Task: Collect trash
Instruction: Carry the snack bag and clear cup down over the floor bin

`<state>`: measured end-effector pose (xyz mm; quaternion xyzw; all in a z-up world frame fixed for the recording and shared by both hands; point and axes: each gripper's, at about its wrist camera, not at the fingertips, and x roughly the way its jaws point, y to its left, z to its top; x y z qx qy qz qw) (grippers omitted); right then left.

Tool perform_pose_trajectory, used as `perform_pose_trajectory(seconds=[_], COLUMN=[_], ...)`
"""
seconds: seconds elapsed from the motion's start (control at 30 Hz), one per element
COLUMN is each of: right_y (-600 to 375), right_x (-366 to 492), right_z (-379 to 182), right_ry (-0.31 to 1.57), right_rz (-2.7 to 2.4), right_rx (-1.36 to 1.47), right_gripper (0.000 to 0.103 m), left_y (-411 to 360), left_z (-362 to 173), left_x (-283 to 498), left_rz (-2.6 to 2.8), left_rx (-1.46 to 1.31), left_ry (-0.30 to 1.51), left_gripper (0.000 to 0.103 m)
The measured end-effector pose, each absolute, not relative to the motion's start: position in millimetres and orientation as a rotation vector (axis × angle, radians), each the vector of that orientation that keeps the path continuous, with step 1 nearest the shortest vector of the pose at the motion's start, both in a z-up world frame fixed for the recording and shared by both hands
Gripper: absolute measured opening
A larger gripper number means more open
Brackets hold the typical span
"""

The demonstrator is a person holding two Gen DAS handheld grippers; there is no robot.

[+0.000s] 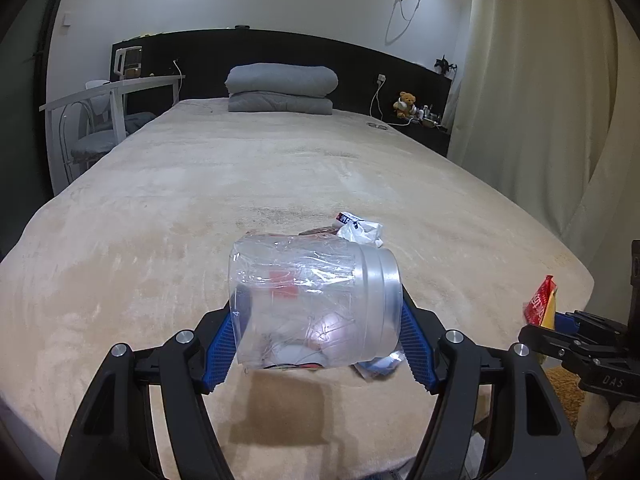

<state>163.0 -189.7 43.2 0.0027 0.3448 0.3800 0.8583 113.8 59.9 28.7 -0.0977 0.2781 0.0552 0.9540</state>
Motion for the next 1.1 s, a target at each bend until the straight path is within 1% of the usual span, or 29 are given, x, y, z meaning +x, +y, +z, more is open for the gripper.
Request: perform_pose_trajectory(seconds=[0.33,0.67,0.87,1.1], right_y=[-217,-225,-221,-215], right_x=[125,81,75,73], right_z=[34,24,17,-2], right_ry=[0.746,0.775,0.831,0.968], right_rz=[0.803,0.844,0.882,0.936], right_rx=[0.063,0.06,0.05,0.075], right_gripper=[0.048,0.048,0.048,0.048], left_y=[33,10,1,0], left_z=[17,2,1,-12], left_x=[59,10,-6,-17], left_rz=[0.055,0.011,-0.033,-0.049], left_rx=[-0.218,-0.302,-0.325,-0.399], left_ry=[0.571,0.586,0.585,0.626], left_gripper=[0.069,0.069,0.069,0.069])
